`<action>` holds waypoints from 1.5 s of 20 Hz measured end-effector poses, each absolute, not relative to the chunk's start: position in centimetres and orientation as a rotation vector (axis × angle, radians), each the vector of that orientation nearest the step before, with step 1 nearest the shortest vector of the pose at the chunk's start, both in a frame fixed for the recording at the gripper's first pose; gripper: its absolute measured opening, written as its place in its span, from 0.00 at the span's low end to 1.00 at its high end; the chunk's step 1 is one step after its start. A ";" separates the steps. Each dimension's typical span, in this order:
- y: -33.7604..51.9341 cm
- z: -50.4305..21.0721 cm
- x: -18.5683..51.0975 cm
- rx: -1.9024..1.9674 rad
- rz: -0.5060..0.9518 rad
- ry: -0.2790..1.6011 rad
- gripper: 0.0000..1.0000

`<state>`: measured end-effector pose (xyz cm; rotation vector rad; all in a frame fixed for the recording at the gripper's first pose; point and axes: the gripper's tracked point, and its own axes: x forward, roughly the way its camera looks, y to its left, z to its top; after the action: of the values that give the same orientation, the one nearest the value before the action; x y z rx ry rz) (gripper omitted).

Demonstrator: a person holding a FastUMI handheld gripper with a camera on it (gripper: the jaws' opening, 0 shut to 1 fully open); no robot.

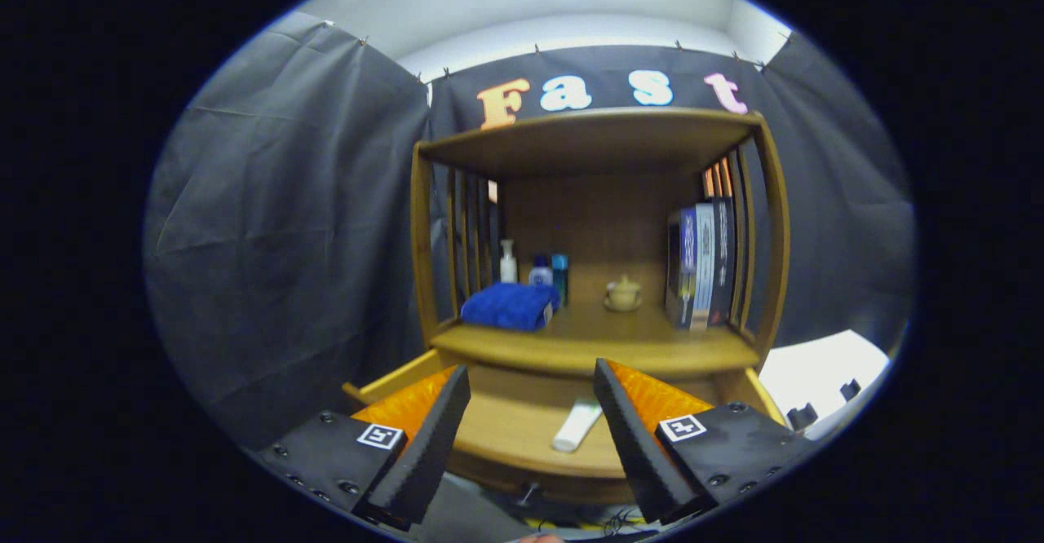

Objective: Pull open the drawer, take out the items inside it, and place them on the countertop above the cabinet.

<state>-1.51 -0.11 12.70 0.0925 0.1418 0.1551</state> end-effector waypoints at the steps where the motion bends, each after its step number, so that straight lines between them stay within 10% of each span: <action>1: 0.0 13.7 0.1 0.118 0.163 0.156 0.98; 8: -1.8 5.4 12.1 0.205 0.077 0.495 0.99; 30: 0.1 -14.7 7.8 0.145 -0.064 1.317 0.95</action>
<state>7.81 0.10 -14.75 0.1454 1.3173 -0.0638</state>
